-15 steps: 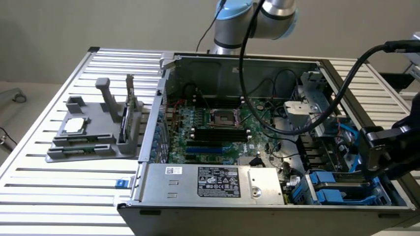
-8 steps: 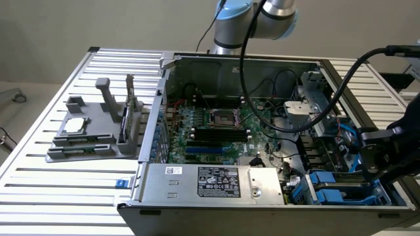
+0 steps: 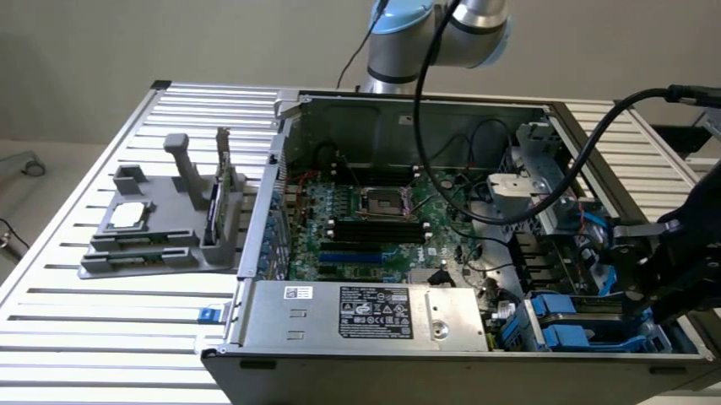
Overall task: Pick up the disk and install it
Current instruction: 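Insert the first disk wire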
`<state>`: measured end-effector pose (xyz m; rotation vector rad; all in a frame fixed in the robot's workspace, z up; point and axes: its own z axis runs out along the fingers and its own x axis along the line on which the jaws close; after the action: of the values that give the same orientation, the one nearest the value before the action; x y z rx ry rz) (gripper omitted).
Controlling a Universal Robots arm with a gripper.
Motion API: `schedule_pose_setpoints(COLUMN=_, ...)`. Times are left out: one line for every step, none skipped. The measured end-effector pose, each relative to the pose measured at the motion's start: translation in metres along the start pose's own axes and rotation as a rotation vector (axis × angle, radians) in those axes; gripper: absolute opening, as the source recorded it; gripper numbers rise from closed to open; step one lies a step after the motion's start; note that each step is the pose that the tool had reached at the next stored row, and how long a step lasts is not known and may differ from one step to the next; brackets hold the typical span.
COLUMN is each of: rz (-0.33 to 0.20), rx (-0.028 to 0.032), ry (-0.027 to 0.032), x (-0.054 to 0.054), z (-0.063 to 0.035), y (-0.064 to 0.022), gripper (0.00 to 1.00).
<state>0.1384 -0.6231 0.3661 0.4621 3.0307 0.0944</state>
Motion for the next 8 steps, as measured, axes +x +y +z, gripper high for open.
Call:
schedule_pose_setpoints(rz=0.018, rx=0.0011, ry=-0.0013, x=0.0000, z=0.0007, y=-0.0001, gripper=0.31)
schedule_pose_setpoints(rz=0.036, rx=0.0023, ry=-0.0026, x=0.0001, z=0.0013, y=-0.0001, gripper=0.31)
schedule_pose_setpoints(rz=0.054, rx=0.0035, ry=-0.0039, x=0.0001, z=0.0018, y=-0.0002, gripper=0.31)
schedule_pose_setpoints(rz=0.073, rx=0.0047, ry=-0.0053, x=0.0002, z=0.0024, y=-0.0002, gripper=0.31)
schedule_pose_setpoints(rz=0.091, rx=0.0057, ry=-0.0065, x=0.0002, z=0.0029, y=-0.0002, gripper=0.31)
schedule_pose_setpoints(rz=0.109, rx=0.0068, ry=-0.0078, x=0.0002, z=0.0034, y=-0.0003, gripper=0.31)
schedule_pose_setpoints(rz=0.127, rx=0.0079, ry=-0.0091, x=0.0002, z=0.0039, y=-0.0003, gripper=0.31)
schedule_pose_setpoints(rz=0.145, rx=0.0090, ry=-0.0103, x=0.0003, z=0.0043, y=-0.0003, gripper=0.31)
